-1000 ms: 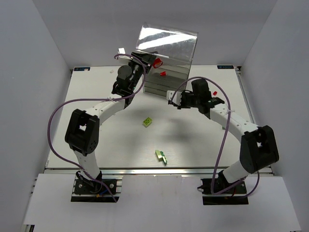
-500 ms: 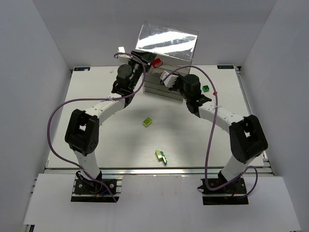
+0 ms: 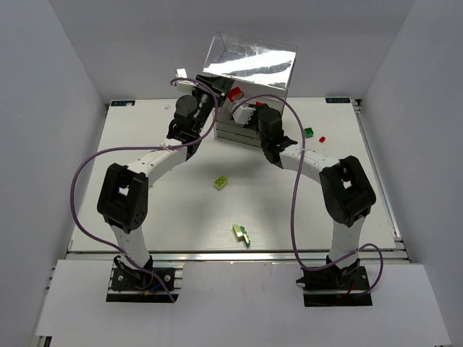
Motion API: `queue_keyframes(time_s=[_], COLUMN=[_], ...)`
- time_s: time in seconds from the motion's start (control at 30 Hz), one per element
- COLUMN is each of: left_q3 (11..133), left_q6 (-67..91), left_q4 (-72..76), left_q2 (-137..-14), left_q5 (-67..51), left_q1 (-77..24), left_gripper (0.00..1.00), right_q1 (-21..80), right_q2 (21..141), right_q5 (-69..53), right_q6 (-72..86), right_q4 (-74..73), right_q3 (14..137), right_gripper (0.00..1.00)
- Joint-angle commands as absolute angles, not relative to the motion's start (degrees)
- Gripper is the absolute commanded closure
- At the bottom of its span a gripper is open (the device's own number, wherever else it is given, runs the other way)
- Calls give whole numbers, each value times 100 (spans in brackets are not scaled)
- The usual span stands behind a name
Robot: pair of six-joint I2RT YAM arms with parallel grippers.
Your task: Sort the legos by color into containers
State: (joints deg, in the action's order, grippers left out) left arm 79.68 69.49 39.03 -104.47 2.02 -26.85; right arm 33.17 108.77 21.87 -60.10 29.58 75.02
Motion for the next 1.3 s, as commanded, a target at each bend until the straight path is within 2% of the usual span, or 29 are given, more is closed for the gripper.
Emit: queue_keyframes(time_s=[0.0,0.03,0.07,0.13,0.17,0.3,0.47,0.67,0.9,1.1,1.23,1.27], left_q3=[8244,8253,8262,8271,8279,8323,8253,8235,8288,8271,8253,8244], left_q6=[6952,6952,6952,6952,6961,6961,6961,6970,6970,6978,6970,6970], left_q4=[3999,3999,3990,3990,3999,3973,3990,3999,3999,3990,3999,3999], left_q2=[-10274,-10274,-10283,-10275,-10301,-10318,-10301,-10274,-10327,-10318,-10310,-10318], left_q5=[88,88,88,88,79,53,70,79,62,62,70,70], left_q1=[-2663,-2663,-2663,-2663,-2663,-2663,-2663,-2663,-2663,-2663,-2663,-2663], left_gripper=[49,49,49,49,49,49,49,49,49,49,49,49], right_q1=[3322,3322,3305,3331,3314,3314,3305,3305,3261,3208,3129,3103], right_q2=[10977,10969,10960,10916,10925,10916,10872,10548,9416,8588,8367,8341], right_q5=[2532,2496,2453,2356,2338,2250,2154,1697,-534,-2343,-3031,-3102], right_q6=[-6126,-6135,-6135,-6135,-6135,-6126,-6073,-5863,-5862,-6844,-7101,-7067], right_q4=[2989,2953,2910,2769,2742,2619,2487,2347,1758,681,-382,-517], right_q3=[7971,7963,7954,7910,7901,7866,7849,7647,6911,6267,6266,6284], right_gripper=[93,87,75,65,55,43,36,36,35,36,48,57])
